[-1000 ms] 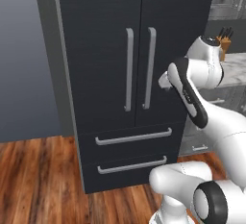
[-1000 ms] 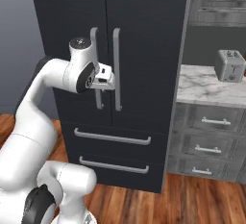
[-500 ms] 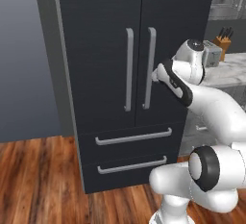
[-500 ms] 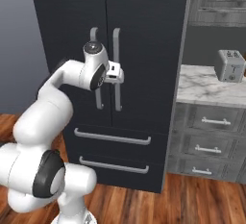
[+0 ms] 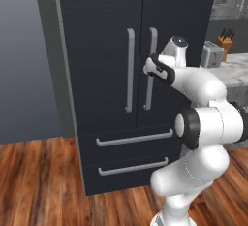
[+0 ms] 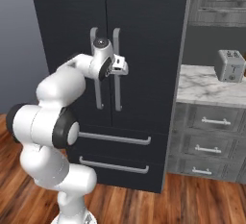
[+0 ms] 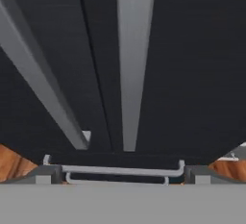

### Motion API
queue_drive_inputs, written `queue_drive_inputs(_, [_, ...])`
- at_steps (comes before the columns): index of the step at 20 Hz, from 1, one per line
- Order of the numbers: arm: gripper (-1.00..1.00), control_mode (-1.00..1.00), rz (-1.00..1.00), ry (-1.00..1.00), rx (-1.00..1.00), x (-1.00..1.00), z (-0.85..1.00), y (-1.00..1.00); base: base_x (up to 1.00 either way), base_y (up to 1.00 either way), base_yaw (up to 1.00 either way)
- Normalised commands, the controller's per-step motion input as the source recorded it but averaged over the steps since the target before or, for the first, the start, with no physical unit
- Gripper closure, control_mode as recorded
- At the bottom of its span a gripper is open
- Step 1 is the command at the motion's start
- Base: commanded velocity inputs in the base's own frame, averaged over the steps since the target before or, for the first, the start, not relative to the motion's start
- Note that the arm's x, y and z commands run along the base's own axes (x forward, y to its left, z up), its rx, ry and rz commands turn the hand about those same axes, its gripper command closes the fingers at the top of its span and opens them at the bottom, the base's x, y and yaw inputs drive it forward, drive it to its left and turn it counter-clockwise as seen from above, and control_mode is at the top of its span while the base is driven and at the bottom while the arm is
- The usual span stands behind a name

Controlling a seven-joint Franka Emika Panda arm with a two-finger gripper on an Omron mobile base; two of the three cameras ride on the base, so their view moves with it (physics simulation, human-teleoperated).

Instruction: Take the lemon wedge from the fridge and place it on the plate with fish on the dining counter.

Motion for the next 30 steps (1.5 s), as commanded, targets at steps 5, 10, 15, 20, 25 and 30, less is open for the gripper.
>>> queue_drive_inputs(5, [-1.0, -1.0, 0.0, 0.0, 0.0, 0.87, -0.1, 0.03, 0.0, 0.0, 0.0])
queue_drive_inputs(10, [-1.0, -1.0, 0.03, -0.14, 0.0, 0.33, -0.31, -0.01, 0.0, 0.0, 0.0])
queue_drive_inputs(15, [-1.0, -1.0, 0.03, -0.23, 0.0, 0.04, -0.27, -0.01, 0.0, 0.0, 0.0])
queue_drive_inputs(20, [-1.0, -1.0, 0.05, -0.02, 0.0, 0.05, -0.02, -0.14, 0.0, 0.0, 0.0])
queue_drive_inputs(25, [-1.0, -1.0, 0.06, -0.05, 0.01, 0.02, -0.02, -0.42, 0.0, 0.0, 0.0])
queue_drive_inputs(30, [-1.0, -1.0, 0.0, -0.01, 0.0, 0.02, -0.01, 0.0, 0.0, 0.0, 0.0])
